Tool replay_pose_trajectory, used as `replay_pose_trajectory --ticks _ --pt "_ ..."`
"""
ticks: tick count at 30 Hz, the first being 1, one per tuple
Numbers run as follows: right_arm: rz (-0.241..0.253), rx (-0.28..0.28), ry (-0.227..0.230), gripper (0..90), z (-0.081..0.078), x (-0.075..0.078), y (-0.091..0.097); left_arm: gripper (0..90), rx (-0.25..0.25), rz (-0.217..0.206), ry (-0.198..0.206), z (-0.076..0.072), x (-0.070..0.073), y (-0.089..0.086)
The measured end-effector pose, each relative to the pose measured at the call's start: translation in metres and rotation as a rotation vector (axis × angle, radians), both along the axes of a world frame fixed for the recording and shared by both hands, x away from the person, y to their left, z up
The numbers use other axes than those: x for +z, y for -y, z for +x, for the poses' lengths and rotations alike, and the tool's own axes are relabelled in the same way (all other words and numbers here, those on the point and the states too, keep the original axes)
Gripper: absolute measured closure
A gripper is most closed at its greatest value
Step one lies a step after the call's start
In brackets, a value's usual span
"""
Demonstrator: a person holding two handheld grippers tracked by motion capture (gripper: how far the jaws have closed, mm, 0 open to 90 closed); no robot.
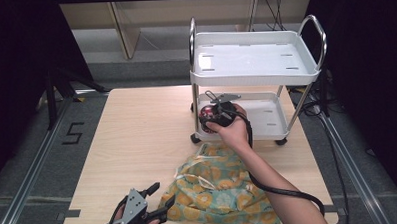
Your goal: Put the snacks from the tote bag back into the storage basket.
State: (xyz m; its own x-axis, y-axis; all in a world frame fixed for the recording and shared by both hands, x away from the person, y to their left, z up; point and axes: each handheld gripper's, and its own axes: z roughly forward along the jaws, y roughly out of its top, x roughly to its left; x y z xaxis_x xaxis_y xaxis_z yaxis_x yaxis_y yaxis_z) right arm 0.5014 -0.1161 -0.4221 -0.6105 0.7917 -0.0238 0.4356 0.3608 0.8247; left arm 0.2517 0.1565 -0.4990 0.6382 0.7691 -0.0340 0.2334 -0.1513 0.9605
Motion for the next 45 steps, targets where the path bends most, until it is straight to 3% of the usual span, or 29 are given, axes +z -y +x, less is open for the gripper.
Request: replay_pose_trajectory --ticks 8,9,11,16,23,26,29,33,37,38,39,41,45 --pt "-0.014 0.005 -0.005 26.7 0.002 -0.006 0.001 33.3 0.001 0.000 -0.001 0.000 0.000 0.000" --pt "-0.006 -0.019 -0.028 26.7 0.000 -0.006 0.000 33.4 0.001 0.000 -0.001 0.000 0.000 0.000" --pt "-0.014 -0.001 -0.012 26.7 0.002 -0.008 0.001 33.3 0.003 -0.005 -0.005 0.000 0.000 0.000" --pt "-0.014 -0.002 -0.030 26.7 0.001 -0.011 0.001 33.3 0.000 0.000 0.000 0.000 0.000 0.000" --pt "-0.020 0.007 -0.020 26.7 0.002 -0.015 0.001 33.3 0.000 0.000 -0.001 0.000 0.000 0.000" --pt "-0.016 -0.053 -0.071 26.7 -0.001 -0.015 -0.001 33.3 0.000 0.002 0.000 0.000 0.000 0.000" --pt "-0.020 -0.015 -0.045 26.7 0.001 -0.018 -0.001 33.3 -0.004 0.008 0.004 0.000 0.000 0.000" --pt "-0.013 -0.005 -0.042 26.7 0.001 -0.020 0.000 33.4 -0.001 0.001 0.001 0.000 0.000 0.000" --pt "-0.015 -0.008 -0.047 26.7 0.001 -0.022 0.000 33.3 -0.003 0.004 0.001 0.000 0.000 0.000" --pt "-0.017 -0.033 -0.071 26.7 0.000 -0.022 -0.001 33.3 -0.002 0.003 0.001 0.000 0.000 0.000" --pt "-0.028 -0.008 -0.042 26.7 0.001 -0.023 -0.001 33.3 -0.002 0.003 0.001 0.000 0.000 0.000" --pt "-0.019 -0.066 -0.081 26.7 -0.002 -0.022 -0.002 33.3 -0.003 0.005 0.002 0.000 0.000 0.000" --pt "-0.016 -0.047 -0.077 26.7 -0.002 -0.023 -0.003 33.3 -0.003 0.005 0.001 0.000 0.000 0.000"
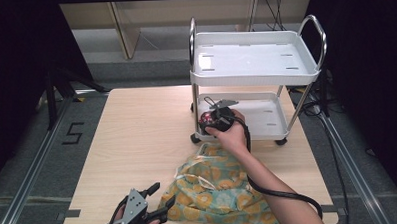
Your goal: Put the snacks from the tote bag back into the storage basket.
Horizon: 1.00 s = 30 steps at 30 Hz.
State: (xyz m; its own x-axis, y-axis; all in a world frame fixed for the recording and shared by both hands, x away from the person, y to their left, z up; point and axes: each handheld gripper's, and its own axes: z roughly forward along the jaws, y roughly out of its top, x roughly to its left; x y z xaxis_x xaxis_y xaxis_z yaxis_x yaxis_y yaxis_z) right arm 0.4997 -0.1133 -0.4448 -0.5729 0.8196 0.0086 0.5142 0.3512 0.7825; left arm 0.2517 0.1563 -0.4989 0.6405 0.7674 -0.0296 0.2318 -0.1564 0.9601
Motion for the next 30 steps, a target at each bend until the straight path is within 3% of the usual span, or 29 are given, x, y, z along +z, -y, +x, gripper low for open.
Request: replay_pose_trajectory --ticks 10,11,12,21,23,26,28,30 --pt "0.009 -0.004 -0.006 26.6 -0.0013 -0.0011 -0.0006 33.3 -0.002 0.003 -0.002 0.0000 -0.0001 0.0007" --pt "0.013 -0.005 -0.005 26.5 -0.0006 -0.0014 -0.0001 33.3 -0.013 0.008 0.014 0.0015 -0.0002 0.0005" --pt "0.007 0.051 0.042 26.5 0.0033 -0.0027 0.0014 33.3 -0.001 0.002 -0.001 -0.0002 0.0000 0.0009" --pt "0.003 0.065 0.032 25.9 0.0041 -0.0031 0.0020 33.3 -0.015 0.006 0.015 0.0017 -0.0004 0.0005" --pt "0.007 0.061 0.027 25.5 0.0039 -0.0025 0.0018 33.3 0.000 0.002 -0.003 -0.0004 -0.0001 0.0011" --pt "0.010 0.050 0.033 22.7 0.0033 -0.0010 0.0019 33.2 -0.015 0.005 0.015 0.0015 -0.0004 0.0009" --pt "0.019 -0.012 0.000 20.9 -0.0002 0.0011 0.0014 33.2 -0.014 0.004 0.015 0.0015 -0.0004 0.0010" --pt "0.022 0.002 0.013 19.9 -0.0002 0.0035 0.0019 33.1 -0.015 0.006 0.015 0.0016 -0.0004 0.0008"
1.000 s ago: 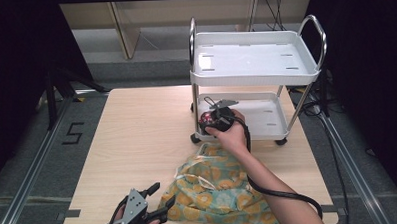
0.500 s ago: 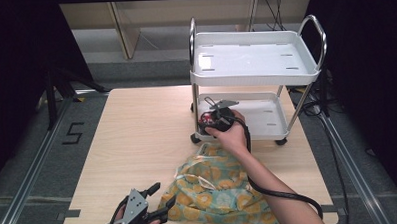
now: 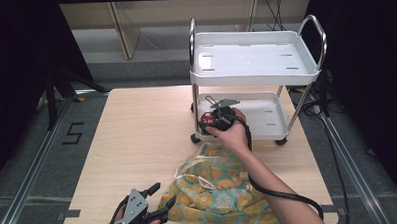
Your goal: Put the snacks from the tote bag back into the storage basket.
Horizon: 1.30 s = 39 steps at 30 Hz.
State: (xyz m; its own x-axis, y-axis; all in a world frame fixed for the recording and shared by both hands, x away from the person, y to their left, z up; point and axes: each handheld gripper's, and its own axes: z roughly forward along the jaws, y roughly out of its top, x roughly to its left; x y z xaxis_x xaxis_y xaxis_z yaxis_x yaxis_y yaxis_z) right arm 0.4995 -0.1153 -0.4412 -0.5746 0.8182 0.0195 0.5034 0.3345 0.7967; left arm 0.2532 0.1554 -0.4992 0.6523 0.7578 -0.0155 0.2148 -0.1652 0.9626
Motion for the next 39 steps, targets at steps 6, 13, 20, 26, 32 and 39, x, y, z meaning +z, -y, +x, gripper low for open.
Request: replay_pose_trajectory --ticks 6,13,20,26,32,39 --pt "0.017 0.040 0.051 19.0 -0.003 0.007 0.004 33.1 0.000 -0.002 -0.001 0.000 0.000 0.000" --pt "0.026 0.002 0.016 19.3 -0.017 0.013 0.015 33.0 -0.008 0.011 0.002 0.000 0.000 0.000" --pt "0.032 0.029 0.037 20.1 -0.031 0.018 0.029 33.1 0.003 -0.010 -0.002 0.000 0.000 0.002" --pt "0.022 0.045 0.034 20.1 -0.045 0.021 0.038 32.9 0.006 -0.022 -0.002 0.000 0.000 0.003" --pt "0.016 0.053 0.032 20.7 -0.058 0.021 0.048 32.5 0.007 -0.022 0.002 0.001 0.000 0.002" --pt "0.021 0.065 0.050 21.5 -0.072 0.019 0.061 32.5 0.011 -0.022 0.001 0.001 0.000 0.002"
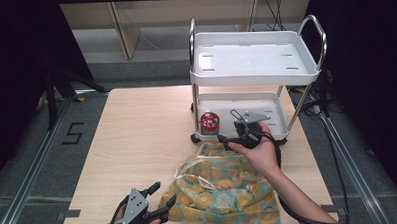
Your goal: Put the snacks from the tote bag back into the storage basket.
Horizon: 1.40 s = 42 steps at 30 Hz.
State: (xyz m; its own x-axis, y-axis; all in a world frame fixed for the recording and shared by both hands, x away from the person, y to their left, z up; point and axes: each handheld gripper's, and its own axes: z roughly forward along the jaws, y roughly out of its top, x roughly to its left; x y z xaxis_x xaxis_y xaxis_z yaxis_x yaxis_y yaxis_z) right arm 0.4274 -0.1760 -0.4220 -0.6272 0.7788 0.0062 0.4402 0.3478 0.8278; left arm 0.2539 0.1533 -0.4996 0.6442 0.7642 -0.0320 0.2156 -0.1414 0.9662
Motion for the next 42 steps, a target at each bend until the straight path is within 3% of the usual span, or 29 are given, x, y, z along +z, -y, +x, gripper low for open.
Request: replay_pose_trajectory --ticks 6,9,13,18,21,23,25,28,31,35,39,40,42 --pt "0.039 0.010 -0.012 22.8 -0.015 -0.001 0.011 32.5 0.012 0.004 -0.015 -0.001 0.000 0.000" --pt "0.032 0.009 -0.006 23.0 -0.022 -0.004 0.017 32.4 0.001 0.001 0.001 0.000 0.000 0.000" --pt "0.024 0.002 0.005 23.4 -0.033 -0.008 0.025 32.4 0.016 0.005 -0.015 -0.001 0.000 0.000" --pt "0.044 -0.009 -0.040 23.6 -0.045 -0.014 0.028 32.4 0.018 0.004 -0.017 -0.002 0.000 0.001" --pt "0.021 0.013 -0.003 23.9 -0.048 -0.019 0.033 32.4 0.017 0.009 -0.013 -0.001 0.000 0.000" --pt "0.043 0.006 -0.037 24.1 -0.054 -0.022 0.032 32.3 0.017 0.010 -0.014 -0.001 0.000 0.000" --pt "0.047 0.003 -0.021 24.3 -0.057 -0.025 0.034 32.3 0.018 0.009 -0.014 -0.001 0.000 0.000" --pt "0.051 0.006 -0.039 24.8 -0.064 -0.031 0.036 32.3 0.018 0.013 -0.014 -0.001 0.000 0.000" --pt "0.048 0.026 -0.016 25.3 -0.066 -0.035 0.039 32.3 0.006 -0.004 0.002 0.000 -0.001 0.001" --pt "0.070 0.025 -0.005 26.5 -0.070 -0.039 0.043 32.3 0.016 0.008 -0.011 -0.001 0.000 0.001" --pt "0.081 0.019 -0.020 27.1 -0.072 -0.043 0.045 32.3 0.016 0.006 -0.020 -0.002 0.000 0.001" --pt "0.062 0.027 -0.011 27.2 -0.071 -0.043 0.045 32.3 0.005 0.023 -0.008 -0.001 0.001 0.000" --pt "0.068 0.016 -0.023 27.3 -0.073 -0.044 0.045 32.3 0.013 0.003 -0.020 -0.002 0.000 0.002"
